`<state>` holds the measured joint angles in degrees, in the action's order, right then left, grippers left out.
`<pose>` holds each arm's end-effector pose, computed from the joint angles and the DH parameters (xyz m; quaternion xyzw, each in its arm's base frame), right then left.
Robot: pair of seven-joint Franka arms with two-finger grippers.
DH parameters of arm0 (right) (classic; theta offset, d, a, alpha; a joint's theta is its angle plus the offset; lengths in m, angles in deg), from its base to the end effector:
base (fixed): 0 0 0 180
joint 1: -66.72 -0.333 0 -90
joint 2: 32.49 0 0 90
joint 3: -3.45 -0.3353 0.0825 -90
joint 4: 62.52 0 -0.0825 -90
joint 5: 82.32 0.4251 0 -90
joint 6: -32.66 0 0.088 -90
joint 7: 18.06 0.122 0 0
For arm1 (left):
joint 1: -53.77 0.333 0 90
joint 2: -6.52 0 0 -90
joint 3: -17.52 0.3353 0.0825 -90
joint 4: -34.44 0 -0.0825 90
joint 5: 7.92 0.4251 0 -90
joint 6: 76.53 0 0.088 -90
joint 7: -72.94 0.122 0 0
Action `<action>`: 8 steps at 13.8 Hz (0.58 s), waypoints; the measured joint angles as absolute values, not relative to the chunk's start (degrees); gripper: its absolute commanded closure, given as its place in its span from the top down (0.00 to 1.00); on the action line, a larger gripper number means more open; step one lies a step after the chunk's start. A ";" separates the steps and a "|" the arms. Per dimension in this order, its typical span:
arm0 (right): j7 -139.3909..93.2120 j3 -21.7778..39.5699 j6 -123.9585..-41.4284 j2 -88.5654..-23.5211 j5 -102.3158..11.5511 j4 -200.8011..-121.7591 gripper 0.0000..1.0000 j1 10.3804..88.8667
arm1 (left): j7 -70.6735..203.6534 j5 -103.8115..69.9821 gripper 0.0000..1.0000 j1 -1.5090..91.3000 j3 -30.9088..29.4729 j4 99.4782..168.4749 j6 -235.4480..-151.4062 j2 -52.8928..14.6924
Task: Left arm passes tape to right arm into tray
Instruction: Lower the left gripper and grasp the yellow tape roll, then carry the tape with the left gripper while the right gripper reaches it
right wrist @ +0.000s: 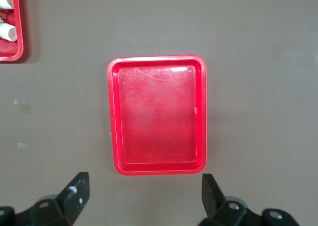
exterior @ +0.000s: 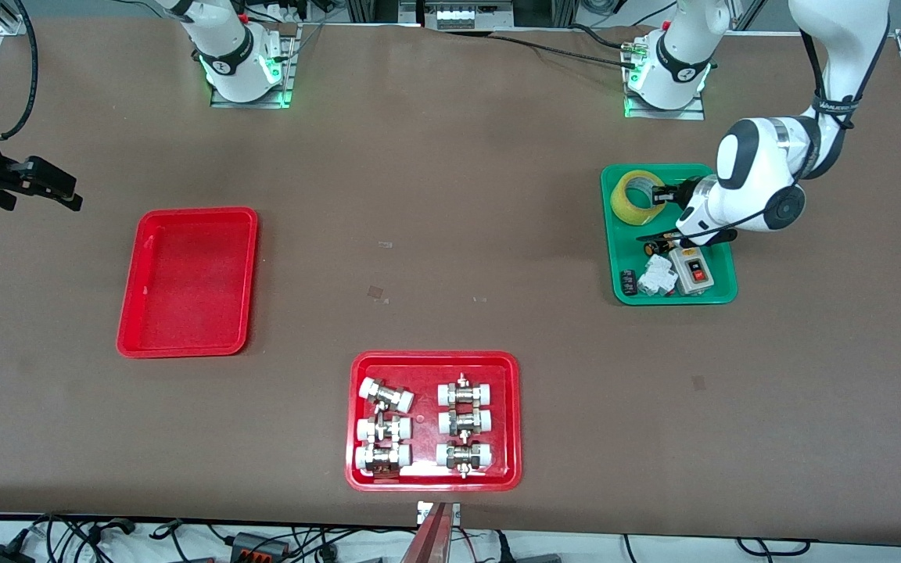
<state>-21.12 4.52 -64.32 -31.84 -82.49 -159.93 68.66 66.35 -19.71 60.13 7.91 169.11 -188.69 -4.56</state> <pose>0.5982 -0.0318 0.5794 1.0000 0.0006 0.0018 0.0015 0.4586 -0.0454 0.1937 0.9490 0.0890 -0.2942 0.0707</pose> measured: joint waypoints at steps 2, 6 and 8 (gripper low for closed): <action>-21.13 4.41 -64.32 -31.83 -82.49 -159.89 1.00 68.66 | 66.33 -19.71 0.05 60.14 7.87 161.94 -181.12 -3.82; -21.23 4.01 -63.31 -31.81 -82.47 -158.82 1.00 68.63 | 66.57 -21.75 0.01 58.89 5.41 146.03 -167.00 -3.52; -21.23 3.95 -62.31 -31.82 -82.43 -158.61 1.00 68.62 | 65.79 -28.26 0.00 56.84 2.69 135.83 -158.74 -3.92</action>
<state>-21.23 3.95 -62.31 -31.82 -82.43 -158.61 68.62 65.79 -28.26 56.84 2.69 135.83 -158.74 -3.92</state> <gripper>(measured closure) 0.000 0.784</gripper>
